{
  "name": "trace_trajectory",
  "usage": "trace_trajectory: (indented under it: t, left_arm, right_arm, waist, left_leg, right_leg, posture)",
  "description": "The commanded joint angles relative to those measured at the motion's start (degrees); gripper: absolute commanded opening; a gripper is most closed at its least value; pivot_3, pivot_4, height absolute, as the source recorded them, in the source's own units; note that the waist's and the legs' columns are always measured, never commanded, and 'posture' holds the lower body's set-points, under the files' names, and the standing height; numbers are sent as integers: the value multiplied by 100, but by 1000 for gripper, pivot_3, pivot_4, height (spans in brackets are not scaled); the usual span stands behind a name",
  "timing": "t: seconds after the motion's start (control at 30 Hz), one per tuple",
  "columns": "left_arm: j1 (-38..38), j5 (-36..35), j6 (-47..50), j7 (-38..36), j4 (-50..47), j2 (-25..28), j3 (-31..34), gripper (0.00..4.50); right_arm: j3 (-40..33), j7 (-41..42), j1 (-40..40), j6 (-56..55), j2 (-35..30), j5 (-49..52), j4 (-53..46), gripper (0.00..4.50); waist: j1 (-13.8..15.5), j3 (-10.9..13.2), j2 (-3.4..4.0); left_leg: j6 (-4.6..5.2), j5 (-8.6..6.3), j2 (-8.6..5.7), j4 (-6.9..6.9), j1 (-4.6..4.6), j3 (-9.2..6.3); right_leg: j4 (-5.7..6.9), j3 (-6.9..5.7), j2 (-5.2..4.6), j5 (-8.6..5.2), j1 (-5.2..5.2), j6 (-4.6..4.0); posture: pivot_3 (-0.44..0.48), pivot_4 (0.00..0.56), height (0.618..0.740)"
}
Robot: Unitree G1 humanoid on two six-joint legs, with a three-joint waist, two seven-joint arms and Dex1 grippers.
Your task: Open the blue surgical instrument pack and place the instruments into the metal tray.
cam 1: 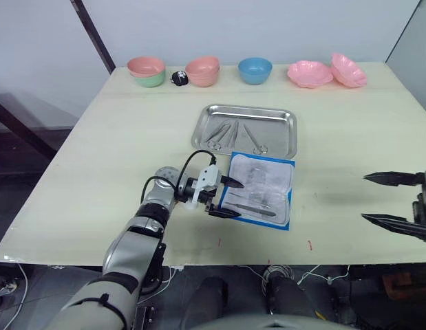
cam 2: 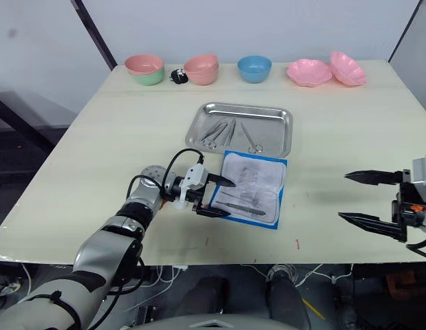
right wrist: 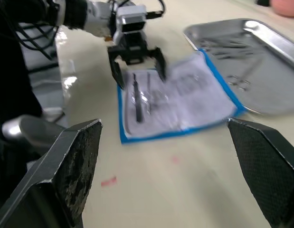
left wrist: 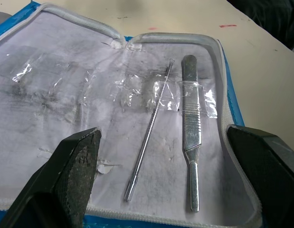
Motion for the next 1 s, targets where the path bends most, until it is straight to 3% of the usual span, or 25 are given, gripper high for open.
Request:
trace_trajectory:
  t: [0.03,0.33,0.57,1.0]
  left_arm:
    - [264,469,117,-34,591,72,-267,4500]
    - [136,479,189,-11,639,39,-301,4500]
    - [122,471,187,-19,663,8,-333,4500]
    - [117,478,191,-50,665,-18,-363,4500]
  right_arm:
    - [30,-41,-120,-40,-14,122,-135,4392]
    - [1715,-1698,-534,-161,807,-884,-943,4392]
    - [3307,-2807,-1228,-106,1760,-1812,-756,4392]
    - [4352,-3497,-1784,-780,2449,-3132,541,4392]
  waist:
    - [3,0,0]
    - [28,0,-5]
    - [26,-1,-5]
    - [31,-4,-11]
  left_leg:
    - [0,0,1,0,0,0]
    - [-1,0,5,-1,-7,-3]
    - [0,0,4,-2,-4,-17]
    - [1,1,-9,-2,-4,-15]
  right_leg:
    - [0,0,0,0,0,0]
    - [-9,-8,-1,0,0,0]
    - [-10,-6,-2,-1,0,-2]
    - [-11,-13,-2,0,0,0]
  posture:
    - [0,150,740]
    - [0,150,740]
    - [0,150,740]
    - [0,150,740]
